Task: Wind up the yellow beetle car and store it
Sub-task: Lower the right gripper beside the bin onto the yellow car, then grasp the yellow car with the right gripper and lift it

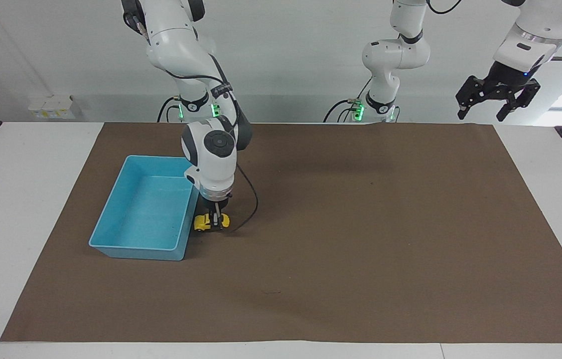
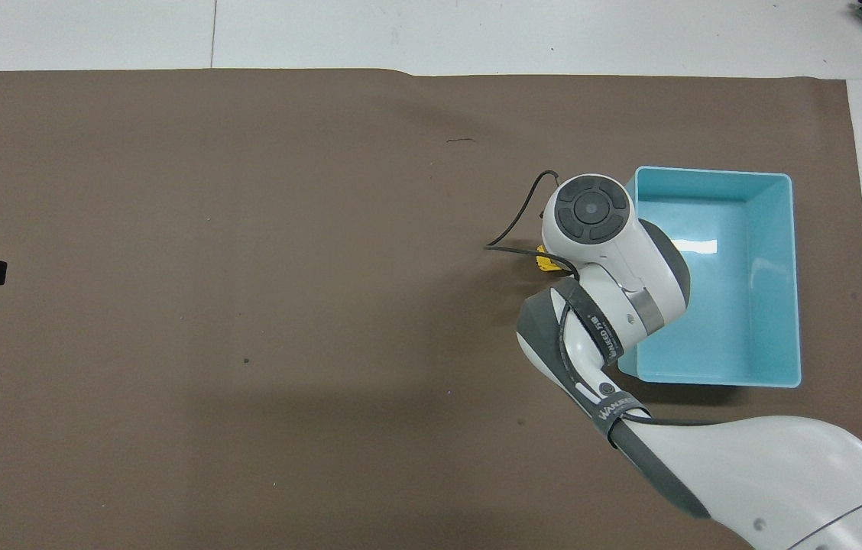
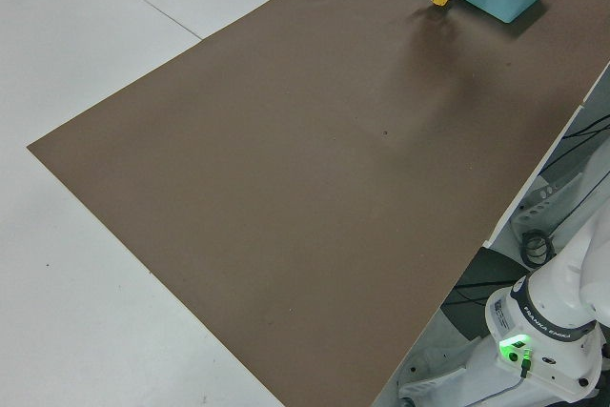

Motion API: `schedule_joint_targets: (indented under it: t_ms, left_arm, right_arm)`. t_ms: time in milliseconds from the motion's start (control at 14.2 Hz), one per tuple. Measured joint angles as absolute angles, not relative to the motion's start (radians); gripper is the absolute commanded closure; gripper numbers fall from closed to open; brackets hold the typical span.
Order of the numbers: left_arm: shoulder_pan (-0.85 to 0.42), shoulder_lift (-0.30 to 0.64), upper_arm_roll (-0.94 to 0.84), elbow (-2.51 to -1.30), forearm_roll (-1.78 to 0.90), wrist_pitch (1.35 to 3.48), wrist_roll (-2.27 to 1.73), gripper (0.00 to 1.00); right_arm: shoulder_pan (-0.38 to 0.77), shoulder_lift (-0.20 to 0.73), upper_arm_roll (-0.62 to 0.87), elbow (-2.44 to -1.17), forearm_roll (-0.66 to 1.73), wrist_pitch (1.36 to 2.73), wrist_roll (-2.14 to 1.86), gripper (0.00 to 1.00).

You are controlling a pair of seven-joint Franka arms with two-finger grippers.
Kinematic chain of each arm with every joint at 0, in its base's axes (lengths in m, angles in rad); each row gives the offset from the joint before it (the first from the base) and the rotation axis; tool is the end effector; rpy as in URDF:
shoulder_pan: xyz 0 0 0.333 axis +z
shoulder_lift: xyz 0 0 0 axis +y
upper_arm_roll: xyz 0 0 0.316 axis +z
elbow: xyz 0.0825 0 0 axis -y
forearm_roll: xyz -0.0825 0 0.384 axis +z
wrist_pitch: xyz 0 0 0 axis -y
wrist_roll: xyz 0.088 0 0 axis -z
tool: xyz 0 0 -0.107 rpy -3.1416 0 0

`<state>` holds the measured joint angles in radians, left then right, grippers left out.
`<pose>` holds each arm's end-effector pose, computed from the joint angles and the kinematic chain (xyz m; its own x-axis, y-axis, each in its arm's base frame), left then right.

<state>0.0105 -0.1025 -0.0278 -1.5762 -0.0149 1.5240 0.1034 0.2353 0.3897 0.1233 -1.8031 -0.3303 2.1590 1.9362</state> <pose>0.5171 -0.0115 0.6727 0.9913 -0.1211 0.0512 -0.1216 -0.9926 0.0067 0.6077 0.2077 0.3302 0.1639 -0.9612 0.2219 -0.9838 -0.1757 -0.0345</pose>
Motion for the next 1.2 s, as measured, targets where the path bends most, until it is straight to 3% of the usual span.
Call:
schedule_joint_targets:
  t_ms: [493, 1197]
  left_arm:
    - [0.01, -0.103, -0.028, -1.576, -0.015, 1.524, 0.103, 0.0]
    - [0.01, -0.103, -0.028, -1.576, -0.015, 1.524, 0.103, 0.0]
  right_arm:
    - [0.235, 0.309, 0.125, -1.759, -0.309, 2.081, 1.879, 1.0]
    - [0.113, 0.192, 0.124, -1.756, -0.141, 1.971, 1.311, 1.0]
